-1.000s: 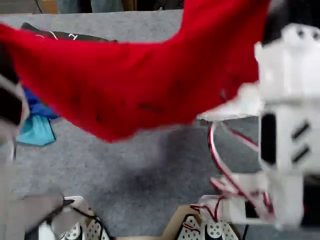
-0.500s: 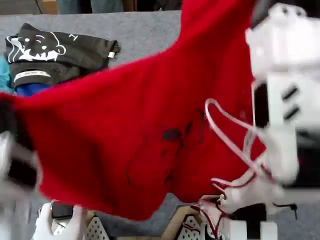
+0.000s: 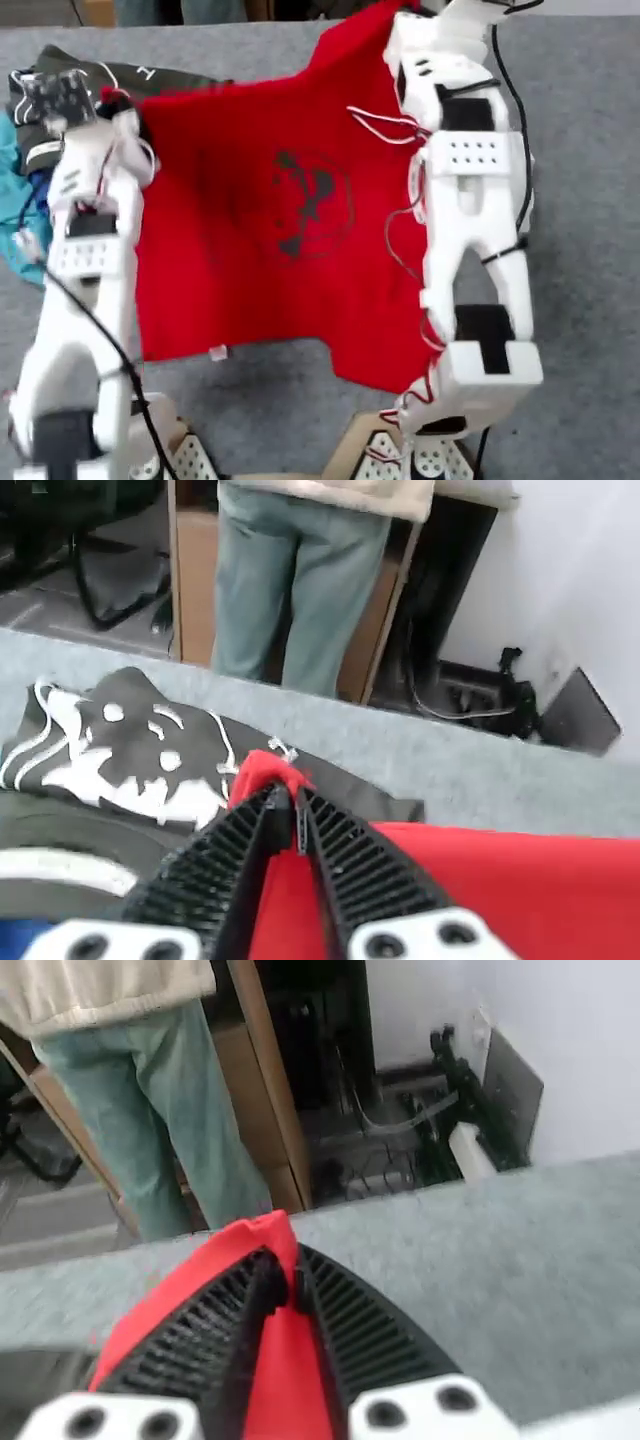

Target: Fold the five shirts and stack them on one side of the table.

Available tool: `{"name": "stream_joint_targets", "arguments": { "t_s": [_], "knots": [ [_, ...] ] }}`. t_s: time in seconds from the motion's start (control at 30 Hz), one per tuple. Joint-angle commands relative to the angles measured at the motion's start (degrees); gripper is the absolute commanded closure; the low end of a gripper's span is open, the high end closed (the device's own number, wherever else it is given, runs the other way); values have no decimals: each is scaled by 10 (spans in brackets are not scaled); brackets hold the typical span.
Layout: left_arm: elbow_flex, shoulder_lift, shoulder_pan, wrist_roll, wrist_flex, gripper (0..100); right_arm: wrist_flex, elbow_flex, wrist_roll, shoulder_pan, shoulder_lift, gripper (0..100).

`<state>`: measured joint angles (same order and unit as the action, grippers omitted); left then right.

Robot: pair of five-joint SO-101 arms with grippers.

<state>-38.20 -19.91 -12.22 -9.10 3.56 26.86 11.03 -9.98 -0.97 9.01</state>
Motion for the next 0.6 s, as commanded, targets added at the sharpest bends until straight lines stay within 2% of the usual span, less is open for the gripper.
{"name": "stream_joint_targets", "arguments": {
  "t_s": [0.0,0.13,0.3,0.57],
  "knots": [
    [133,61,-14,3,76,971,-32,8,1,-4,3,985],
    [163,67,-6,6,167,971,19,18,9,-5,0,985],
    [124,41,3,6,244,971,185,21,99,-5,-18,985],
    [-27,-73,7,7,321,971,462,16,334,-11,-55,985]
  ]
}}
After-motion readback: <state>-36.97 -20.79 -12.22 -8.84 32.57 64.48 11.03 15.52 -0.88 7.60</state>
